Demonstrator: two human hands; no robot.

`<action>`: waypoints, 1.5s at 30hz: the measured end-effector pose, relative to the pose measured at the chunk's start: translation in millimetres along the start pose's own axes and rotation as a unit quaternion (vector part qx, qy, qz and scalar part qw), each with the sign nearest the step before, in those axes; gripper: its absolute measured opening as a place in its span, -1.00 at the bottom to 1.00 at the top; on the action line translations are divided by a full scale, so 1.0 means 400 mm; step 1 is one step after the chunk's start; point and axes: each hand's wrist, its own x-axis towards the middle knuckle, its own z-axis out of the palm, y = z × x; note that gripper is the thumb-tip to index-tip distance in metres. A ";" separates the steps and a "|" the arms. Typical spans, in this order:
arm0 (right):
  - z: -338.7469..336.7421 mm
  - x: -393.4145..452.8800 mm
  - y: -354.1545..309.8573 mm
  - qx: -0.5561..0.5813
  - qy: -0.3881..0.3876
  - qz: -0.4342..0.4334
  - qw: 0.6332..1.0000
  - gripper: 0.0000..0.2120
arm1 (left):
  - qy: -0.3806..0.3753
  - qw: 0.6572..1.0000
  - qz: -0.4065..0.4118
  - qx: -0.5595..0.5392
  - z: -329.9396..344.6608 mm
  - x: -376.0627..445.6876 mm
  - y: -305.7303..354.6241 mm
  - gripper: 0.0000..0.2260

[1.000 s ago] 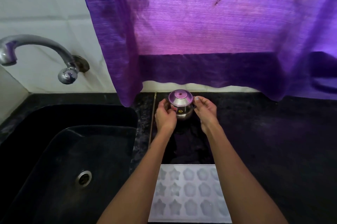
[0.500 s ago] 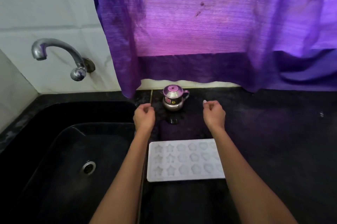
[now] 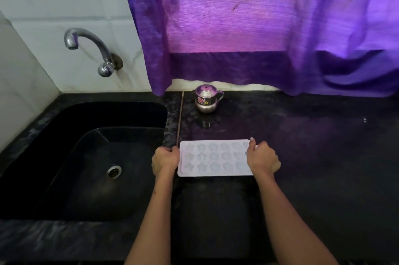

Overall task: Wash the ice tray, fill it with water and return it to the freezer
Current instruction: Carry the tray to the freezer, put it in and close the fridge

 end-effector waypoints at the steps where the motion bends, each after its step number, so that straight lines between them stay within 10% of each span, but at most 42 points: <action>1: 0.001 -0.003 0.003 -0.001 -0.006 -0.002 1.000 -0.52 | -0.012 1.000 -0.005 0.008 0.004 -0.003 -0.003 -0.82; 13: -0.004 -0.025 0.026 0.095 -0.009 -0.041 0.995 -0.62 | -0.040 0.999 -0.016 -0.029 0.020 -0.049 -0.023 -0.86; 24: -0.046 -0.146 -0.091 0.175 -0.055 -0.182 0.966 -0.68 | 0.125 0.972 -0.048 -0.190 -0.144 -0.156 -0.153 -0.81; 45: -0.074 -0.944 -0.183 0.221 -0.317 -0.537 0.750 -0.77 | 0.615 0.725 -0.124 -0.284 -0.521 -0.861 -0.636 -0.78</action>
